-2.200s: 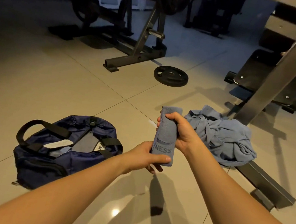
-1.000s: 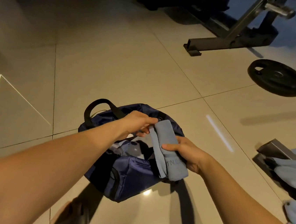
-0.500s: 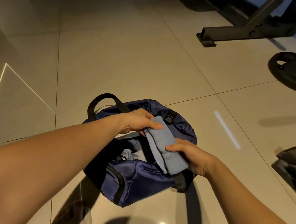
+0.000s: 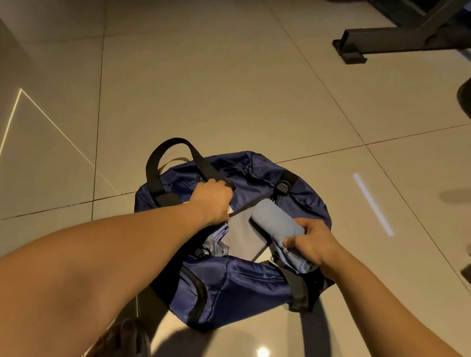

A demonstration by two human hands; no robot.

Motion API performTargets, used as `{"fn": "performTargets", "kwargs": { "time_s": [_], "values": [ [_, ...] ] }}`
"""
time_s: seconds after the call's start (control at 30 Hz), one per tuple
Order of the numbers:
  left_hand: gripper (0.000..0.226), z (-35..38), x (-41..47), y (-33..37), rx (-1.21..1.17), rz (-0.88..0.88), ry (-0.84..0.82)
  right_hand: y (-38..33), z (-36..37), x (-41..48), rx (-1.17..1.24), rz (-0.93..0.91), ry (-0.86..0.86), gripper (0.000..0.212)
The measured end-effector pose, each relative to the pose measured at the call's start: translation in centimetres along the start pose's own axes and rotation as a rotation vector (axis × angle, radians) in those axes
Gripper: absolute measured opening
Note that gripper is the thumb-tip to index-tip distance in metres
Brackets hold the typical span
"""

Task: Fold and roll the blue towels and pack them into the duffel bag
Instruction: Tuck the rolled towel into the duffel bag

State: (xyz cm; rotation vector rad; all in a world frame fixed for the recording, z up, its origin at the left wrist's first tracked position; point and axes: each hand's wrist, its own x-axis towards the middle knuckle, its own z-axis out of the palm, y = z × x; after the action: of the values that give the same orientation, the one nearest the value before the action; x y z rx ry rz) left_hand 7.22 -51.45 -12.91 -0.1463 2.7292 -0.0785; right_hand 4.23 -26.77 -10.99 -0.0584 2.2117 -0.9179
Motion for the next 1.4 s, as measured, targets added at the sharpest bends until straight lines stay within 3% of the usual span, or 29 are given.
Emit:
{"fn": "performTargets", "kwargs": {
  "time_s": [0.1, 0.27, 0.33, 0.5, 0.63, 0.77, 0.9, 1.0, 1.13, 1.23, 1.33, 1.4],
  "values": [
    [0.011, -0.8, -0.1, 0.5, 0.002, 0.014, 0.016, 1.0, 0.5, 0.0, -0.255, -0.024, 0.029, 0.018],
    [0.016, -0.7, -0.6, -0.1, -0.393, -0.146, 0.045, 2.0, 0.5, -0.2, -0.438, -0.027, 0.037, 0.013],
    [0.021, -0.4, -1.3, 0.2, -0.61, -0.176, 0.009, 2.8, 0.0, -0.6, -0.491, -0.015, 0.035, 0.004],
    [0.022, -0.1, -3.9, 4.2, -0.921, -0.173, -0.119, 5.9, -3.0, -2.9, -0.615, 0.141, -0.064, 0.011],
    [0.017, -2.7, -4.6, 5.3, -0.724, -0.091, 0.07, 4.7, -4.1, -5.1, -0.462, 0.092, -0.103, 0.011],
    [0.014, -5.6, -5.6, 2.2, -0.477, -0.078, 0.242, 1.3, -1.2, -5.3, -0.253, 0.015, -0.143, 0.021],
    [0.017, -6.6, -6.2, -0.4, -0.479, -0.073, 0.316, 0.2, 3.4, -3.0, -0.177, -0.04, -0.086, 0.045],
    [0.013, -7.1, -6.2, -1.0, -0.549, -0.051, 0.385, -0.8, 5.8, -1.0, -0.089, -0.081, -0.056, 0.037],
    [0.01, -6.8, -5.6, -1.8, -0.581, 0.002, 0.319, -2.0, 7.6, 1.0, -0.044, -0.081, -0.113, 0.024],
    [0.009, -6.5, -5.2, -1.7, -0.596, -0.005, 0.258, -2.1, 7.9, 2.2, -0.181, -0.06, -0.125, 0.047],
    [0.008, -6.7, -5.1, -1.0, -0.615, 0.019, 0.241, -2.0, 7.4, 2.2, -0.176, -0.081, -0.17, 0.036],
    [0.008, -6.9, -5.1, -0.5, -0.593, 0.043, 0.241, -1.6, 6.9, 1.8, -0.182, -0.092, -0.177, 0.042]
  ]
}}
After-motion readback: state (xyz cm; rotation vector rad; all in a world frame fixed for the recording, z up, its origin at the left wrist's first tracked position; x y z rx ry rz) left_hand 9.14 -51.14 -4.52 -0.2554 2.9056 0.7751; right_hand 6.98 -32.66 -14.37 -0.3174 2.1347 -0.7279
